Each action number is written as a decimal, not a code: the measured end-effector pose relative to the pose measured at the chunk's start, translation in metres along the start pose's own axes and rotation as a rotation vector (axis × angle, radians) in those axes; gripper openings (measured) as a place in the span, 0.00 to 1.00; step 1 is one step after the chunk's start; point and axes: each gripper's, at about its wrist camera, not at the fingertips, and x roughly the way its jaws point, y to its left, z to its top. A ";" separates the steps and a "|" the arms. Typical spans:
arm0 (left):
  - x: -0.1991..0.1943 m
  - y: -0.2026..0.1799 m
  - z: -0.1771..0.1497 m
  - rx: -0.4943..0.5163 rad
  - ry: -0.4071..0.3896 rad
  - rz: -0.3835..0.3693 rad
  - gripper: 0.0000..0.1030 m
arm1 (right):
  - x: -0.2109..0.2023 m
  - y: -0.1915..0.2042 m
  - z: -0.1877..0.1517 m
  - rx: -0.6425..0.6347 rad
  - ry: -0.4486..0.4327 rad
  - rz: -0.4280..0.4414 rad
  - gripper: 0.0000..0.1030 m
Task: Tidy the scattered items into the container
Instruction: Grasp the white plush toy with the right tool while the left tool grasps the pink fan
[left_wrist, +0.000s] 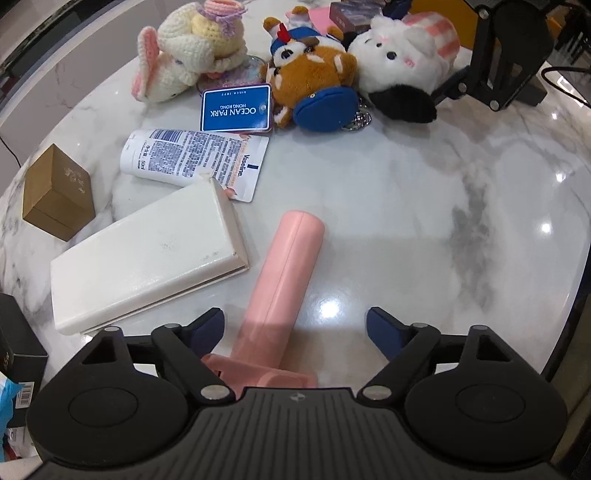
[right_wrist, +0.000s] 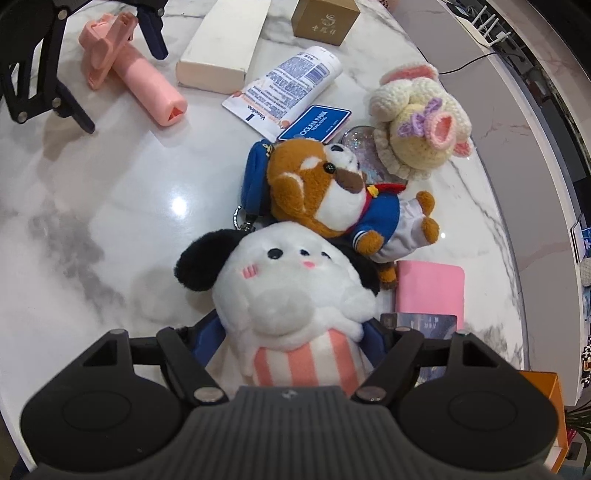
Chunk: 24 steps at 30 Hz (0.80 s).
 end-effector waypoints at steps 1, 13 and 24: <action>0.000 0.001 0.000 -0.005 0.001 -0.005 0.96 | 0.000 0.000 0.000 -0.001 -0.003 -0.001 0.75; -0.006 0.010 -0.005 -0.026 0.006 -0.040 0.80 | 0.003 0.000 0.002 -0.001 -0.015 -0.013 0.72; -0.017 0.019 -0.008 -0.017 0.036 -0.020 0.37 | -0.003 0.000 0.001 0.016 -0.031 -0.009 0.71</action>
